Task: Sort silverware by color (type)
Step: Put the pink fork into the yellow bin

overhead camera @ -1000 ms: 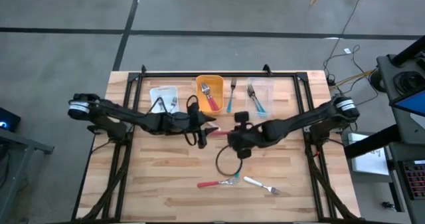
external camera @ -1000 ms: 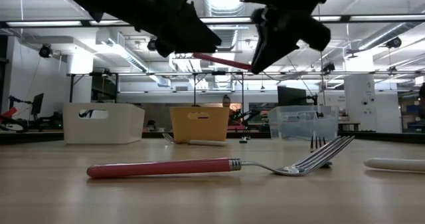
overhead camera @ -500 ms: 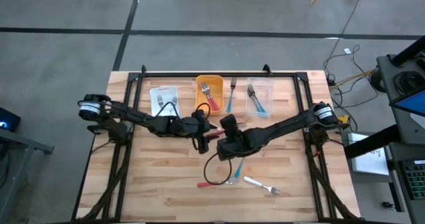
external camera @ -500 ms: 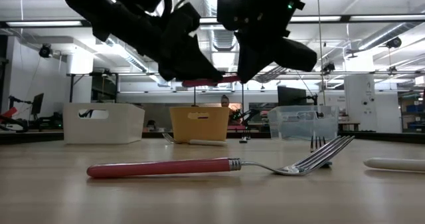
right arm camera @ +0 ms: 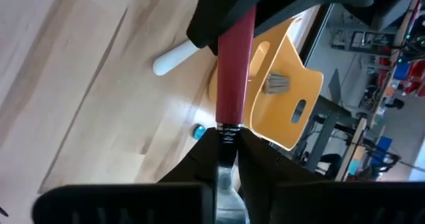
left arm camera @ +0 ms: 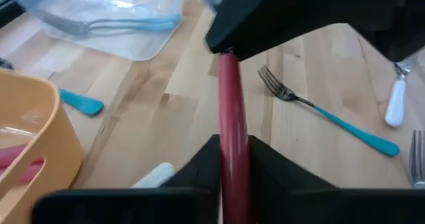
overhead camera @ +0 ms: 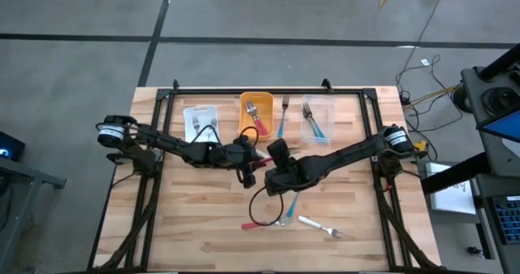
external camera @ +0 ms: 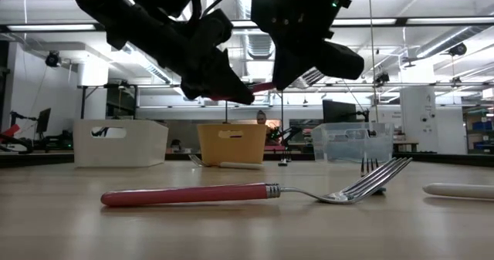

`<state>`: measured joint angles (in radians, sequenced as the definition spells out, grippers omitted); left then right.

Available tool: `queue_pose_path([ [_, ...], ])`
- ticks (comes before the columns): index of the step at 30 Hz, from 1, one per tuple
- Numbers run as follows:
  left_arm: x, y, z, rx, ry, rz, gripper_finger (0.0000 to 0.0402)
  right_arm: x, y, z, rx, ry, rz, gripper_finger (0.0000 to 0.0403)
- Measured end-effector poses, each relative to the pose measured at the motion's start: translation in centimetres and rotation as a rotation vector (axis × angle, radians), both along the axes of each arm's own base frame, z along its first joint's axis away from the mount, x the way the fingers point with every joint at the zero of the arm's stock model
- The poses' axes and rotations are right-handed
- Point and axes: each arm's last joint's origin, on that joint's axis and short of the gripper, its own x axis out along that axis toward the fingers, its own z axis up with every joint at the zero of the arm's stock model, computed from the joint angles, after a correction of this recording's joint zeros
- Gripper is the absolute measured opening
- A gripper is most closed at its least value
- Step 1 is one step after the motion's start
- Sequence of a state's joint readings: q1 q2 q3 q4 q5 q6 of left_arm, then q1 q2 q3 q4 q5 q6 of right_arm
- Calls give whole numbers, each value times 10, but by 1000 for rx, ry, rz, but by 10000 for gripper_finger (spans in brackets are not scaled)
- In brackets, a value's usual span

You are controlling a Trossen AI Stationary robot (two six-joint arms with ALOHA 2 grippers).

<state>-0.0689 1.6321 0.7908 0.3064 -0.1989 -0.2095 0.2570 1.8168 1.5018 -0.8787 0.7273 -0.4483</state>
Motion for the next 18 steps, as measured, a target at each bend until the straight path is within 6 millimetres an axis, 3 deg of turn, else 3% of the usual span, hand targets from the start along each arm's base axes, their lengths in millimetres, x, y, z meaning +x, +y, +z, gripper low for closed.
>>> queue_pose_path([
  [2,0,0,0,-18,-5,7,17,0,0,0,-15,6,8,39],
  [10,0,-8,4,56,-65,112,11,0,-3,9,-106,-79,-74,117],
  [18,-13,-3,20,133,-120,193,11,-8,-5,54,-161,-243,-123,134],
])
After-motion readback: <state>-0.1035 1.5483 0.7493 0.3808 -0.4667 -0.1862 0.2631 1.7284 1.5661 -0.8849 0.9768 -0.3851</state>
